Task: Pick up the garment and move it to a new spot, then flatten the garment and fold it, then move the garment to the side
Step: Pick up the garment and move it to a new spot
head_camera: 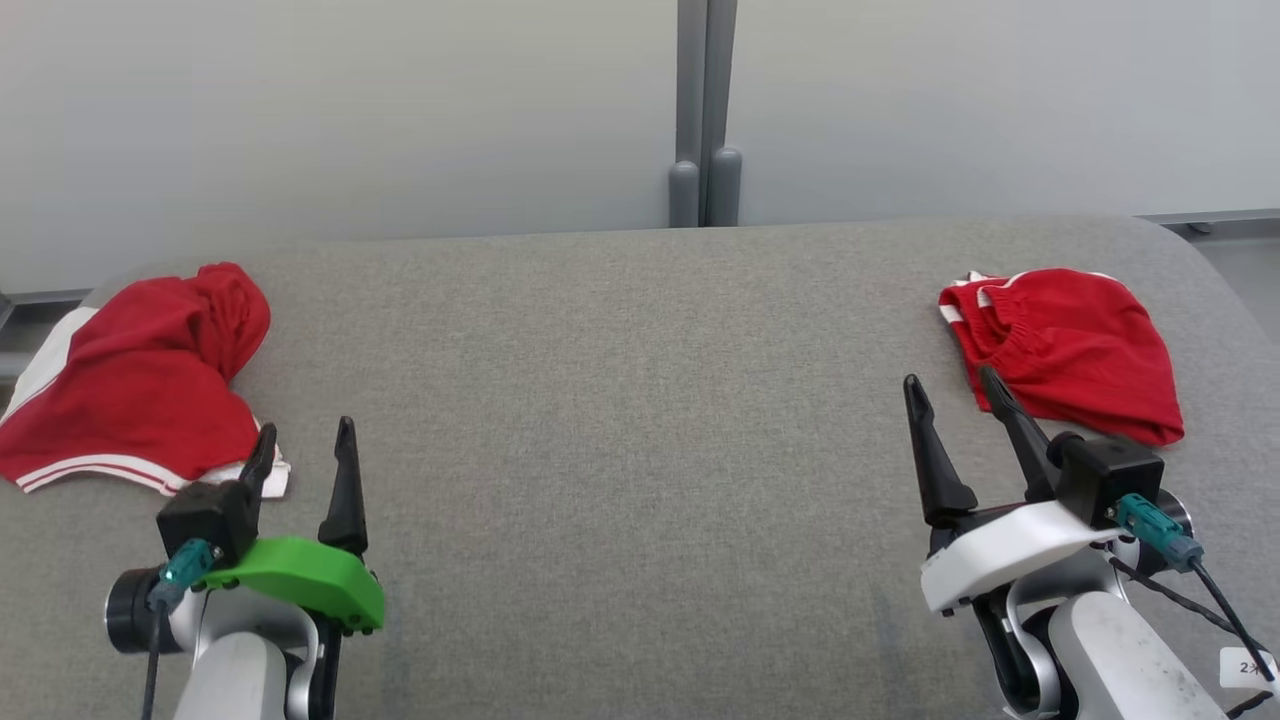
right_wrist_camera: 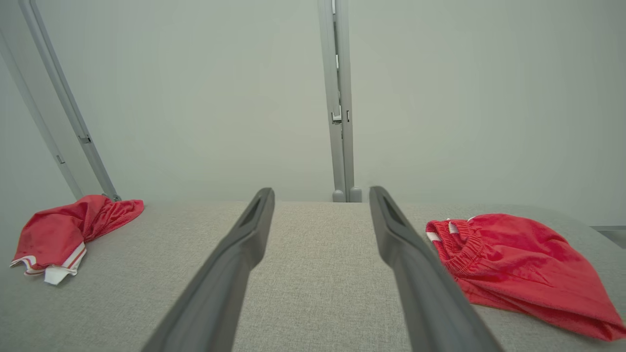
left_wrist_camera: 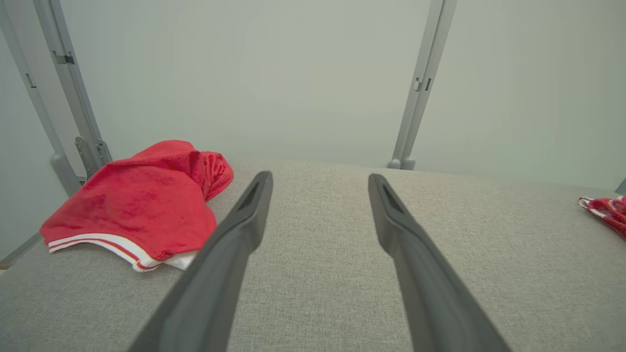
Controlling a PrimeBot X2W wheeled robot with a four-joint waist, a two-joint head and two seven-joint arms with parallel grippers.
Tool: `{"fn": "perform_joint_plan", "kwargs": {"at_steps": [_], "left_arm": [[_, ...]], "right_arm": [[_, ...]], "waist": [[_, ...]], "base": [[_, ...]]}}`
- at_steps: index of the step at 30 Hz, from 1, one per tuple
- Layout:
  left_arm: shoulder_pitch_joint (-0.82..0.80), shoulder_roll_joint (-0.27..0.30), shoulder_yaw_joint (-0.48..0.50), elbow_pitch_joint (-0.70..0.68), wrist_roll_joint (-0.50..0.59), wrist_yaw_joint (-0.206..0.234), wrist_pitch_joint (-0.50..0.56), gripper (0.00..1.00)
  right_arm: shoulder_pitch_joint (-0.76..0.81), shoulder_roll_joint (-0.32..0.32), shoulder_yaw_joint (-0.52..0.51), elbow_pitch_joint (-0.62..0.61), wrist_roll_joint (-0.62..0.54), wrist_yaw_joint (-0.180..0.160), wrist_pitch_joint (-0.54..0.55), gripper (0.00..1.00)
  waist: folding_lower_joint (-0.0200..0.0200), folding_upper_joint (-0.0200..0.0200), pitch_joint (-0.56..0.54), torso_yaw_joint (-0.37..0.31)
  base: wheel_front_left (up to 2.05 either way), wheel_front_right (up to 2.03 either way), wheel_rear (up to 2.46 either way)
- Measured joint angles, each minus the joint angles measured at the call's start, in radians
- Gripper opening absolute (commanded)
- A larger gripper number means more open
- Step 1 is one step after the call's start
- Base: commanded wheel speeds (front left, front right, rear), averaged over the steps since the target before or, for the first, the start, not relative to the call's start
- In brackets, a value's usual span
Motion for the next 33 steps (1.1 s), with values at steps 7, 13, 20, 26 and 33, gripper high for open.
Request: {"fn": "perform_joint_plan", "kwargs": {"at_steps": [7,13,20,26,33], "left_arm": [[0.124,0.004,-0.037,-0.104,-0.038,0.045,0.0,1.0],[0.198,0.009,-0.086,-0.179,-0.052,0.084,0.0,1.0],[0.253,0.013,-0.119,-0.246,-0.052,0.11,0.0,1.0],[0.287,0.017,-0.134,-0.293,-0.043,0.13,0.0,1.0],[0.319,0.019,-0.152,-0.335,-0.036,0.141,0.0,1.0]], "right_arm": [[0.031,0.011,0.002,0.001,0.007,0.0,-0.006,1.0],[0.055,0.015,0.002,0.002,0.007,0.0,-0.013,1.0],[0.081,0.021,0.006,0.008,0.007,0.0,-0.013,1.0],[0.081,0.02,0.006,0.009,0.007,0.0,-0.015,1.0],[0.083,0.019,0.004,0.008,0.007,0.0,-0.022,1.0]], "waist": [[0.0,0.0,-0.025,-0.038],[0.0,0.0,-0.035,-0.051],[0.0,0.0,-0.041,-0.055],[0.0,0.0,-0.045,-0.058],[0.0,0.0,-0.047,-0.058]], "base": [[0.0,0.0,0.0],[0.0,0.0,0.0],[0.0,0.0,0.0],[0.0,0.0,0.0],[0.0,0.0,0.0]]}}
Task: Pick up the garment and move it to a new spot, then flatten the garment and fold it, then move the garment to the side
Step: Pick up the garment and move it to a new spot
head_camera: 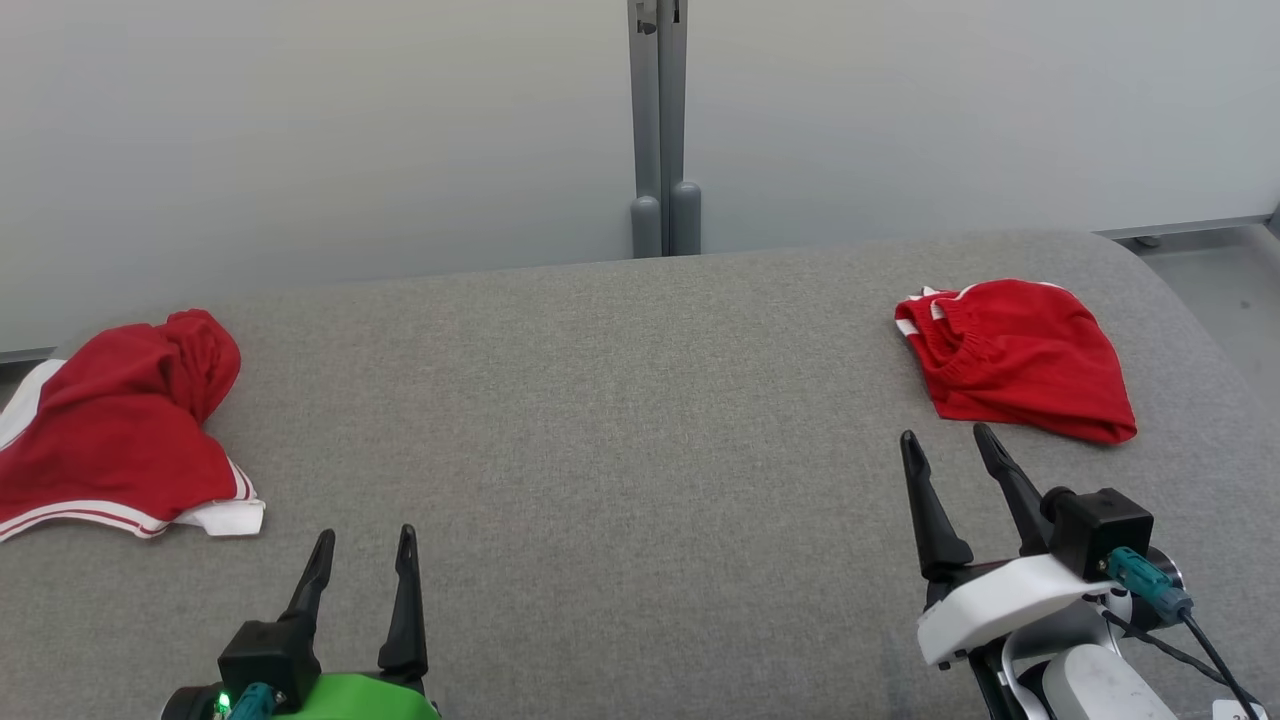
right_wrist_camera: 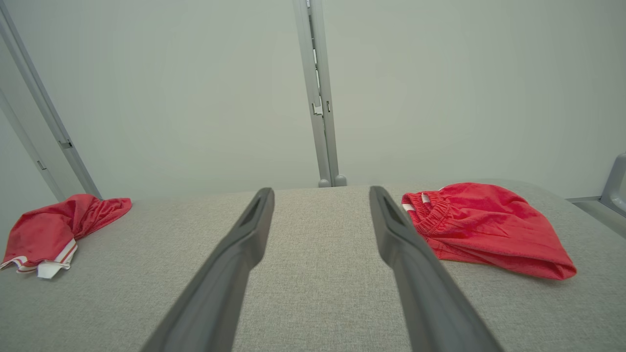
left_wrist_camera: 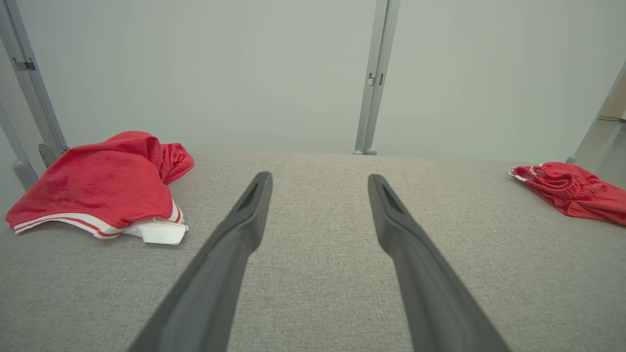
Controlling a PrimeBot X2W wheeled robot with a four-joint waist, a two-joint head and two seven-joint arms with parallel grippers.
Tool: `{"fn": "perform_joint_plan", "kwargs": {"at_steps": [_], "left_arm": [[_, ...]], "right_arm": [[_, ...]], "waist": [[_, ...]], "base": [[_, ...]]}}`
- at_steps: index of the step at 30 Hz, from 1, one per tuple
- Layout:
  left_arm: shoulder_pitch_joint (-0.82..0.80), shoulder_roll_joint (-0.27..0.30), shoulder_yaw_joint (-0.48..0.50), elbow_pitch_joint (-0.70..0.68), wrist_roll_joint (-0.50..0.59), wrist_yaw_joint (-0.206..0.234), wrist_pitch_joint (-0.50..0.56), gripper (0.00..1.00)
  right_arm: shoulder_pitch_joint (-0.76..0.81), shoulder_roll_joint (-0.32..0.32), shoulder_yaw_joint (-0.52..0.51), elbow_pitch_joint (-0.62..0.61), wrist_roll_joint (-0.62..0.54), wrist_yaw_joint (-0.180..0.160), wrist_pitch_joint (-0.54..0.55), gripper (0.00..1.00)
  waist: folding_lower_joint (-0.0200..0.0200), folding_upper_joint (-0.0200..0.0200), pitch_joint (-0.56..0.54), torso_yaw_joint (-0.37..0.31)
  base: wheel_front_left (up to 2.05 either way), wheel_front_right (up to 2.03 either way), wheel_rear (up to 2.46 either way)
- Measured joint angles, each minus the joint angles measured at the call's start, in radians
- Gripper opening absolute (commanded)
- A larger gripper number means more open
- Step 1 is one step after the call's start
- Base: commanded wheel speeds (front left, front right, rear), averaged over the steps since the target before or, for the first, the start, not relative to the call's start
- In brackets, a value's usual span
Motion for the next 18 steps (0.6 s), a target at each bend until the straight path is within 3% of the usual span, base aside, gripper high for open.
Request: {"fn": "perform_joint_plan", "kwargs": {"at_steps": [18], "left_arm": [[0.046,0.002,-0.007,-0.053,0.011,0.013,0.0,1.0]], "right_arm": [[0.009,0.0,-0.007,-0.003,0.0,0.0,0.0,1.0]], "waist": [[0.0,0.0,0.005,-0.004]], "base": [[0.0,0.0,0.0]]}}
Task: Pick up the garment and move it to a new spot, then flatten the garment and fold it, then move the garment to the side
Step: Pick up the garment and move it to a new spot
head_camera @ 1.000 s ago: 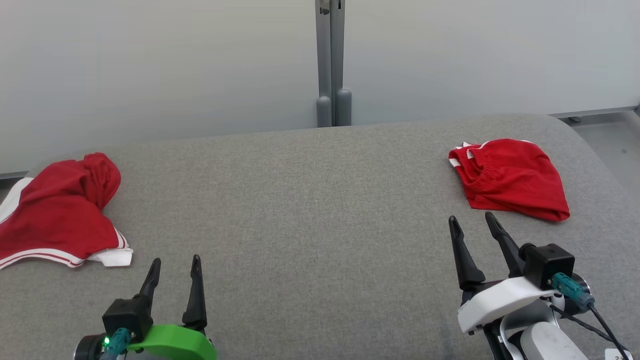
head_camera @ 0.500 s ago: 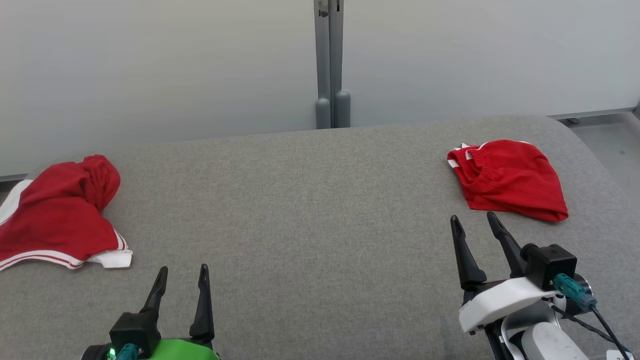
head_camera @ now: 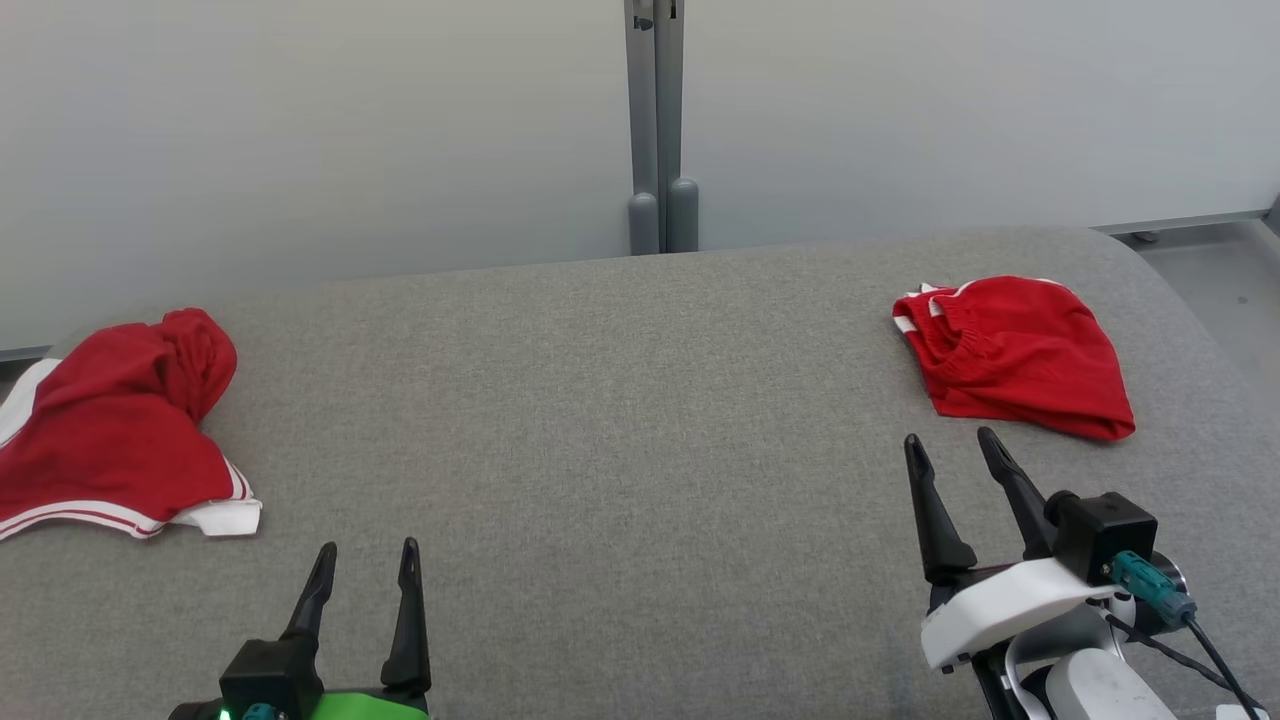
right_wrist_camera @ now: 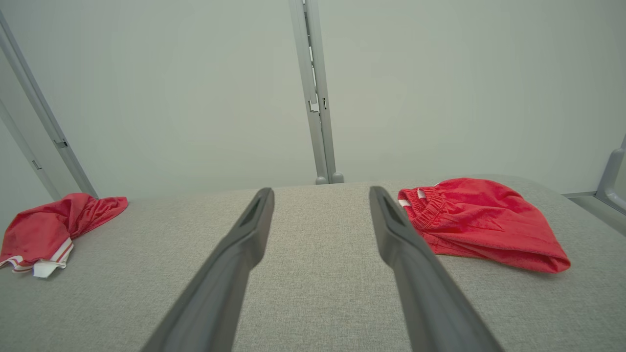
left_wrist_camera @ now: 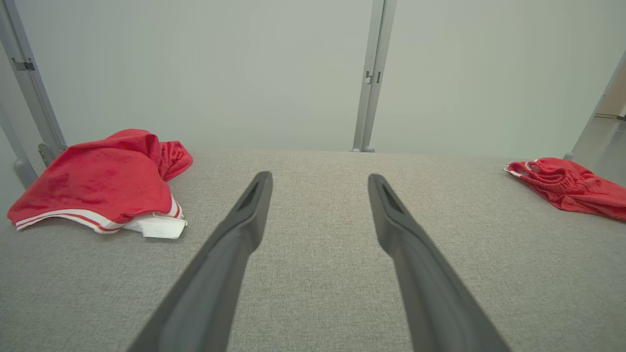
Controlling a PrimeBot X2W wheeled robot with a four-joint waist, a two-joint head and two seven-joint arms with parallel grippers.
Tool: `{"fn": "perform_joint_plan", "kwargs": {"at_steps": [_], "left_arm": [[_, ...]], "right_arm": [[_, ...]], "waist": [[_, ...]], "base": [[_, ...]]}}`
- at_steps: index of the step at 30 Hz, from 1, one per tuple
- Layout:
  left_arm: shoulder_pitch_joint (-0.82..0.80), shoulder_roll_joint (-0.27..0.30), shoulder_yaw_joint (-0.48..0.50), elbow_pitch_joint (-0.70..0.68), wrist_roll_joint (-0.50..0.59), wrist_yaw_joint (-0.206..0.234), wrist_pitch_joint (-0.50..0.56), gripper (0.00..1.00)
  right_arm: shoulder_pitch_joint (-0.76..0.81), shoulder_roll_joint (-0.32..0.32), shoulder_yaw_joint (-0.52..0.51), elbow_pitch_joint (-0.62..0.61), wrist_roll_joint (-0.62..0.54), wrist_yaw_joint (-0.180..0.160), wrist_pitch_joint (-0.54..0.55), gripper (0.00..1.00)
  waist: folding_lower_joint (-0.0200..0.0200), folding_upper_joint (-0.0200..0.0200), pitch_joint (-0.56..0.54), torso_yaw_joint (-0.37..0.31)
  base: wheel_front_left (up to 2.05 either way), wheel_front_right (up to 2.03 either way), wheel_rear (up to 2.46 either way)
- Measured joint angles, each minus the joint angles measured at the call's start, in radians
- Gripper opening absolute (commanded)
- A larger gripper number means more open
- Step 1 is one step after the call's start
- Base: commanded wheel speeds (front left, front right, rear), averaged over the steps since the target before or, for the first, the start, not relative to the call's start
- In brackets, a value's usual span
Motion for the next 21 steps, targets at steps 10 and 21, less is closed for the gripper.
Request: {"fn": "perform_joint_plan", "kwargs": {"at_steps": [10,21], "left_arm": [[0.008,0.001,-0.018,-0.021,0.01,0.001,0.009,1.0],[0.008,0.002,0.022,-0.045,0.045,0.009,0.017,1.0]], "right_arm": [[0.006,-0.003,-0.019,-0.006,0.0,0.0,-0.001,1.0],[0.006,0.007,-0.004,-0.012,0.0,0.002,-0.009,1.0]], "waist": [[0.0,0.0,0.006,0.021],[0.0,0.0,0.008,0.109]], "base": [[0.0,0.0,0.0],[0.0,0.0,0.0]]}}
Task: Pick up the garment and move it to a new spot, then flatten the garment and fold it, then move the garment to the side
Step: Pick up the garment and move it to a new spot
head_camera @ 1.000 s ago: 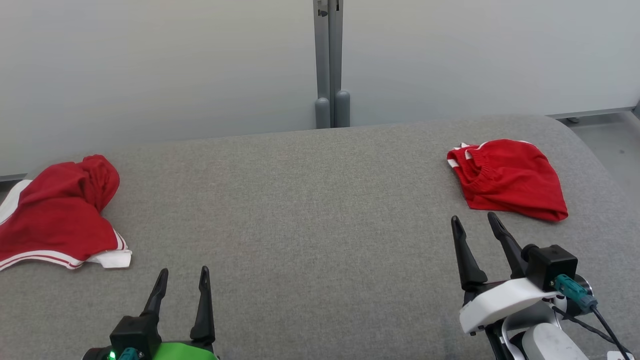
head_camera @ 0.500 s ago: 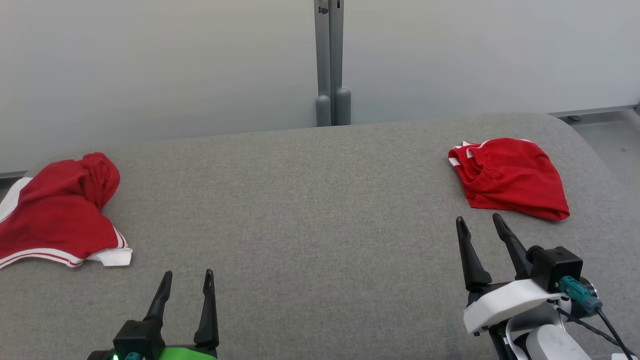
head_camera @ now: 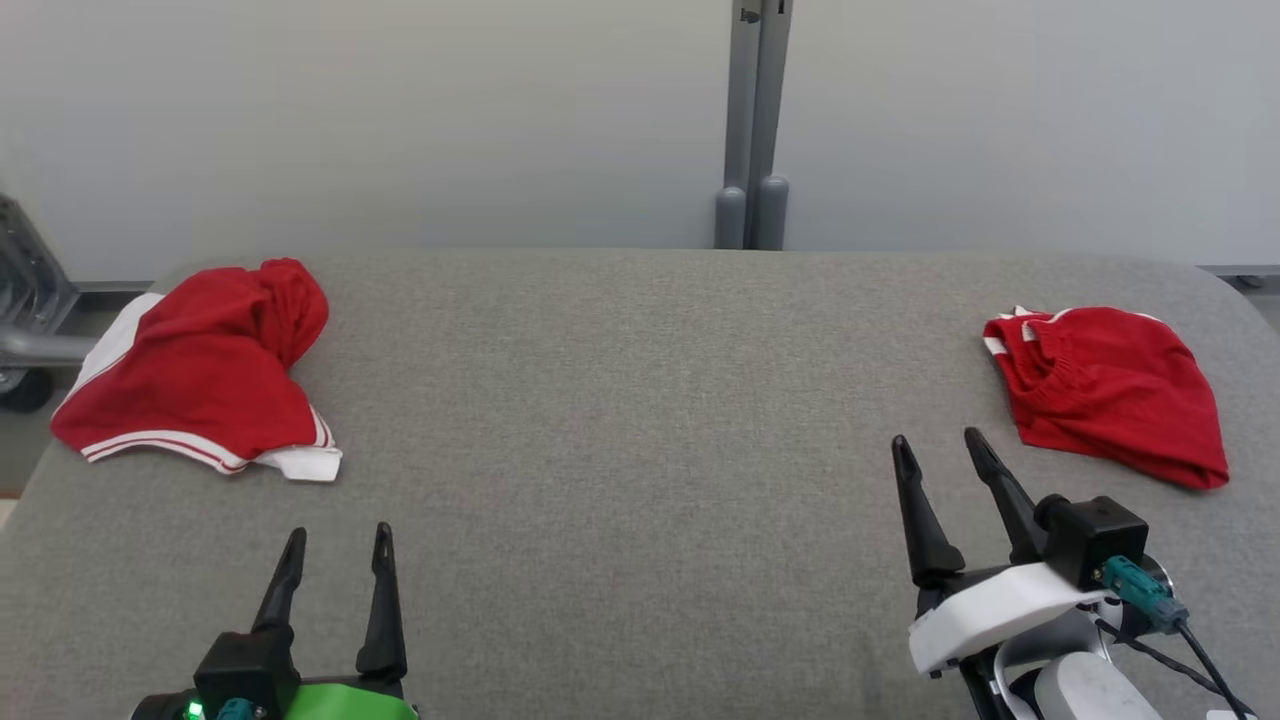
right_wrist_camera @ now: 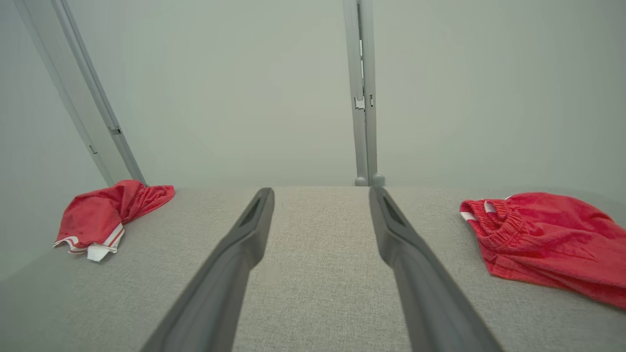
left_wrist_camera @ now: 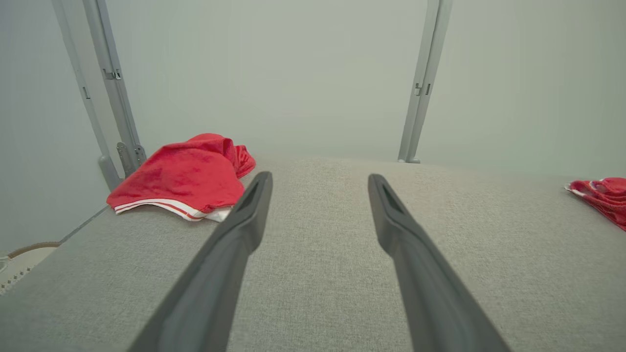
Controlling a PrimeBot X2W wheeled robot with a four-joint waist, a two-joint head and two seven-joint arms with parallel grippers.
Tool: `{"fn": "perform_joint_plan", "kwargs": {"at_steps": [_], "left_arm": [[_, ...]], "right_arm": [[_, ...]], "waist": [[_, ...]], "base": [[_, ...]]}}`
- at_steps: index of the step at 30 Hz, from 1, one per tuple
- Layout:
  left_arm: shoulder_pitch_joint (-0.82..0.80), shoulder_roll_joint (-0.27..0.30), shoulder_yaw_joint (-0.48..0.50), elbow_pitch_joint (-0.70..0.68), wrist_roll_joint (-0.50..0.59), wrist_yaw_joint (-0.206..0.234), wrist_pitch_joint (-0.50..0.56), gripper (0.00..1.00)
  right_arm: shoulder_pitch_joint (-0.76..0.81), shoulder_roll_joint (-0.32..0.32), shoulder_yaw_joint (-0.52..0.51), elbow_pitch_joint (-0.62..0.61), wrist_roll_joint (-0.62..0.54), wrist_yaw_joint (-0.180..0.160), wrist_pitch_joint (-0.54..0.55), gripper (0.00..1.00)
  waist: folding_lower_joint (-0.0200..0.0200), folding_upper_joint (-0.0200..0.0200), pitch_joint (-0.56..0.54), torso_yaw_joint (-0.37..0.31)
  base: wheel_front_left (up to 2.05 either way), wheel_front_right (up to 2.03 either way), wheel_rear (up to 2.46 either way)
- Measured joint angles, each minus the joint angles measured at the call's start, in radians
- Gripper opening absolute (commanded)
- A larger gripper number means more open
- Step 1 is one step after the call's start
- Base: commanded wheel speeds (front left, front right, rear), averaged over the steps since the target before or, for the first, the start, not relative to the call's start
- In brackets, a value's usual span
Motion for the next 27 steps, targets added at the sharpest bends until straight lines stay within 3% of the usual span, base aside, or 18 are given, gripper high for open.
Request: {"fn": "perform_joint_plan", "kwargs": {"at_steps": [9,20,27], "left_arm": [[0.019,0.001,0.094,-0.043,0.008,0.004,-0.001,1.0],[0.046,0.001,0.115,-0.078,0.007,0.007,-0.001,1.0],[0.046,0.002,0.119,-0.078,0.009,0.008,-0.001,1.0]], "right_arm": [[-0.03,0.016,0.06,0.008,0.0,0.043,0.0,1.0],[-0.08,0.024,0.071,0.013,-0.003,0.051,0.009,1.0],[-0.091,0.025,0.074,0.034,-0.003,0.051,0.009,1.0]], "waist": [[0.0,-0.0001,0.001,0.13],[0.0,-0.0001,0.027,0.294],[0.0,-0.0001,0.045,0.352]], "base": [[0.0,0.0,0.0],[0.0,0.0,0.0],[0.0,0.0,0.0]]}}
